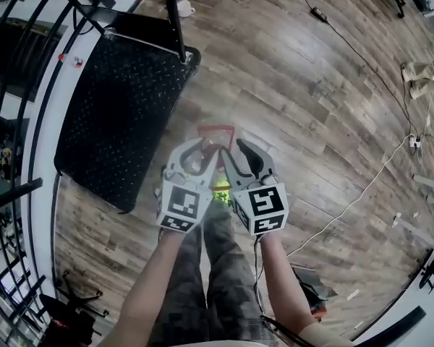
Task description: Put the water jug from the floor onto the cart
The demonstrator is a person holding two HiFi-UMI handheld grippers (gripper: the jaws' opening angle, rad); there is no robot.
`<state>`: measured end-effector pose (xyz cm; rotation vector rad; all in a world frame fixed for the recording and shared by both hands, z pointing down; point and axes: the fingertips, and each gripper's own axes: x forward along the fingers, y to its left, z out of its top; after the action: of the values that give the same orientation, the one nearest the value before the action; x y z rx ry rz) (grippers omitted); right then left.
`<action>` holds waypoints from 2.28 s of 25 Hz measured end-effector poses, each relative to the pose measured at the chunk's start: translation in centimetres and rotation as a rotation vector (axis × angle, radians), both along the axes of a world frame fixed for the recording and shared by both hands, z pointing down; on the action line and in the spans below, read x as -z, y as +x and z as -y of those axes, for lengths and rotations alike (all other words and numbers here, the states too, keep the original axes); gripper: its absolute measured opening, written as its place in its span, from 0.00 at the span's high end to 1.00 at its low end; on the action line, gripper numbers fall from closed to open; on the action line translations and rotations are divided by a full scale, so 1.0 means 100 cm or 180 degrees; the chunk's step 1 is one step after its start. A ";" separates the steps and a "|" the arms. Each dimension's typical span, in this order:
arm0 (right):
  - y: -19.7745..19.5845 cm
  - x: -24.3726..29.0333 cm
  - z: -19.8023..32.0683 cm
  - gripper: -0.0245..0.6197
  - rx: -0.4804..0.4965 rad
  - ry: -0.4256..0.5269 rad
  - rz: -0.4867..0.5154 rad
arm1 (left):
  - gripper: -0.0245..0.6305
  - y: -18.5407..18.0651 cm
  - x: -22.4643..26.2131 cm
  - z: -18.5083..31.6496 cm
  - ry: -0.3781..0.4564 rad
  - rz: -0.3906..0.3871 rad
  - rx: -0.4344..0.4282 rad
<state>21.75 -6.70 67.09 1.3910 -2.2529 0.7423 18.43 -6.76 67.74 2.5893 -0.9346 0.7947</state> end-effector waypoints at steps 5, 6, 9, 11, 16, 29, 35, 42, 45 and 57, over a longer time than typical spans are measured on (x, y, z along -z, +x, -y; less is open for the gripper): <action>-0.001 -0.029 0.006 0.77 0.0037 -0.0031 -0.0038 | 0.80 0.000 -0.030 0.006 -0.0043 -0.0004 0.0133; -0.002 -0.035 0.007 0.77 0.0033 -0.0038 -0.0046 | 0.80 -0.001 -0.037 0.007 -0.0054 0.0022 0.0137; 0.000 -0.054 0.009 0.77 -0.0015 -0.0072 -0.0116 | 0.79 -0.001 -0.057 0.010 -0.0102 0.0054 0.0178; 0.002 -0.067 0.009 0.77 -0.0085 -0.0115 -0.0164 | 0.78 -0.002 -0.067 0.012 -0.0136 0.0052 0.0244; 0.000 -0.097 0.014 0.74 -0.0163 -0.0202 -0.0286 | 0.75 -0.008 -0.097 0.019 -0.0244 0.0100 0.0353; 0.000 -0.151 0.022 0.66 -0.0070 -0.0496 -0.0402 | 0.66 -0.021 -0.141 0.035 -0.0374 0.0169 0.0586; -0.004 -0.159 0.026 0.65 -0.0084 -0.0561 -0.0415 | 0.65 -0.030 -0.158 0.029 -0.0505 0.0237 0.0608; -0.004 -0.177 0.028 0.65 -0.0123 -0.0719 -0.0418 | 0.65 -0.027 -0.176 0.032 -0.0640 0.0221 0.0546; -0.004 -0.181 0.032 0.65 -0.0120 -0.0725 -0.0383 | 0.65 -0.027 -0.176 0.038 -0.0585 0.0189 0.0532; -0.005 -0.188 0.048 0.81 -0.0121 -0.0559 -0.0187 | 0.66 -0.015 -0.177 0.057 -0.0268 -0.0073 0.0457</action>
<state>21.22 -11.47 85.93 1.3570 -2.0677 0.8771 16.89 -12.41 85.48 2.4232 -1.0434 0.7475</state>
